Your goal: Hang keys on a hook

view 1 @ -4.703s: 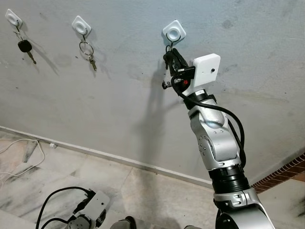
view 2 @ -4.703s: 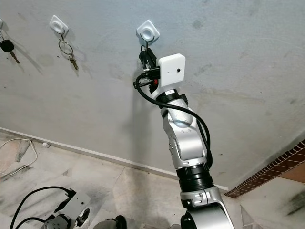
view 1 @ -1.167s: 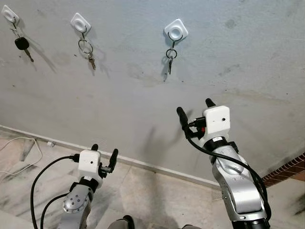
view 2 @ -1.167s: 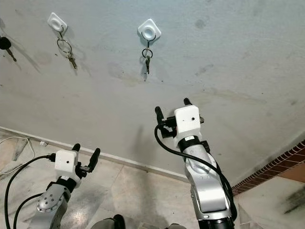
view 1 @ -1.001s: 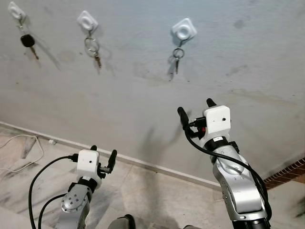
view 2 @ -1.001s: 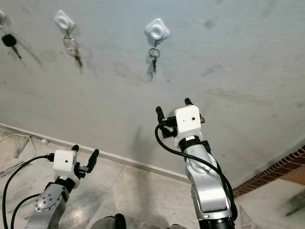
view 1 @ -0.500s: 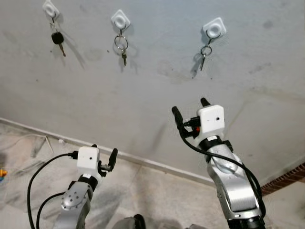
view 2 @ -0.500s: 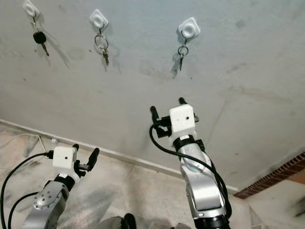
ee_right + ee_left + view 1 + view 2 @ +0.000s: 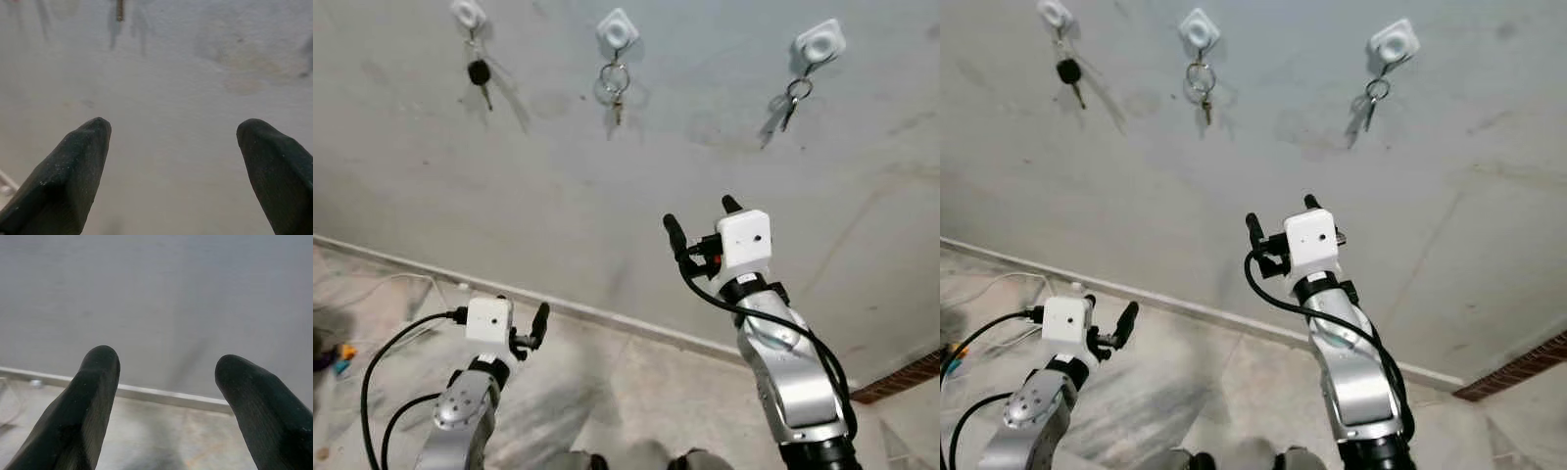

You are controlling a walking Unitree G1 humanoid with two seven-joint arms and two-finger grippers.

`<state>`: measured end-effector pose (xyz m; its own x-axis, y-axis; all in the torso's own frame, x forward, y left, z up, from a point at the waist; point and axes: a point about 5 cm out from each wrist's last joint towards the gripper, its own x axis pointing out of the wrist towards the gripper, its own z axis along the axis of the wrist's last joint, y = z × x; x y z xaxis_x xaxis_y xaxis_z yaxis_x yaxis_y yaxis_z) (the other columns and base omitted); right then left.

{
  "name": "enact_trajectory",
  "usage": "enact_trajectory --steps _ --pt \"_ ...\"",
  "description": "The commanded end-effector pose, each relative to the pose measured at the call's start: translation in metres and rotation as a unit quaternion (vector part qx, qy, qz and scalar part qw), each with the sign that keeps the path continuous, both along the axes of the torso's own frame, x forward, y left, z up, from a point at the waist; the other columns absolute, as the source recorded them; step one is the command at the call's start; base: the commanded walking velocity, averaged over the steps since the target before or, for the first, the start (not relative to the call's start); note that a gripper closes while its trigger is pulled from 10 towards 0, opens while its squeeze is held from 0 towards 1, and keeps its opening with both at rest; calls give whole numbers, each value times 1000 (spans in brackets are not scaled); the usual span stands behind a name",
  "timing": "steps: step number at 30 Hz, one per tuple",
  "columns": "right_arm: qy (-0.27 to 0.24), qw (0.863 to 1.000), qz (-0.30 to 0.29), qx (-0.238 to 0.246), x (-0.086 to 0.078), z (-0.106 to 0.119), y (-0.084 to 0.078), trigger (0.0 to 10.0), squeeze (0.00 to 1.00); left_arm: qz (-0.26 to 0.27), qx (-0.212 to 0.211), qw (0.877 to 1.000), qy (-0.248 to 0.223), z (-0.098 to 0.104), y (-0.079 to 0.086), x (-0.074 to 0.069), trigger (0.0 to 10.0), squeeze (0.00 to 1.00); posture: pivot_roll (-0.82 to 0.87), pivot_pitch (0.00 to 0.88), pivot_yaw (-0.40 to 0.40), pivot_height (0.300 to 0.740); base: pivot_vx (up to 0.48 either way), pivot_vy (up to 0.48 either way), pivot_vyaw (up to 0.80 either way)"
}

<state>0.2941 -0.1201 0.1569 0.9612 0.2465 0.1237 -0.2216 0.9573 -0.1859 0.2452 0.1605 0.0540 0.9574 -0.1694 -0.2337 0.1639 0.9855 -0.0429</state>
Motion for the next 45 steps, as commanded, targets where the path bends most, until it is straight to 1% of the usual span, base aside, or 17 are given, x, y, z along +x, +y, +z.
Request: enact_trajectory --steps 1,13,22,27,34,39,45 --pt "-8 1000 12 0 -2 3 7 10000 0 13 9 1000 2 1 8 0 10000 0 -51 158 58 740 0 465 0" --pt "-6 1000 13 -1 -2 2 8 10000 0 6 12 1000 12 0 7 -1 10000 0 -48 175 67 740 0 464 0" --pt "-5 1000 17 1 -2 1 12 10000 0 5 16 1000 18 -3 10 -1 10000 0 -39 178 78 740 0 454 0" --pt "-4 1000 18 2 -1 1 12 10000 0 5 19 1000 18 -3 10 0 10000 0 -36 182 78 740 0 449 0" --pt "-2 1000 22 1 0 0 12 10000 0 8 22 999 24 -9 10 -1 10000 0 -34 181 69 740 0 445 0" --pt "-4 1000 26 2 1 2 14 10000 0 12 31 999 21 -10 10 -1 10000 0 -34 181 67 740 0 61 0" --pt "-9 1000 30 -2 0 2 15 10000 0 10 29 999 17 -10 8 0 10000 0 -38 180 70 740 0 0 0"
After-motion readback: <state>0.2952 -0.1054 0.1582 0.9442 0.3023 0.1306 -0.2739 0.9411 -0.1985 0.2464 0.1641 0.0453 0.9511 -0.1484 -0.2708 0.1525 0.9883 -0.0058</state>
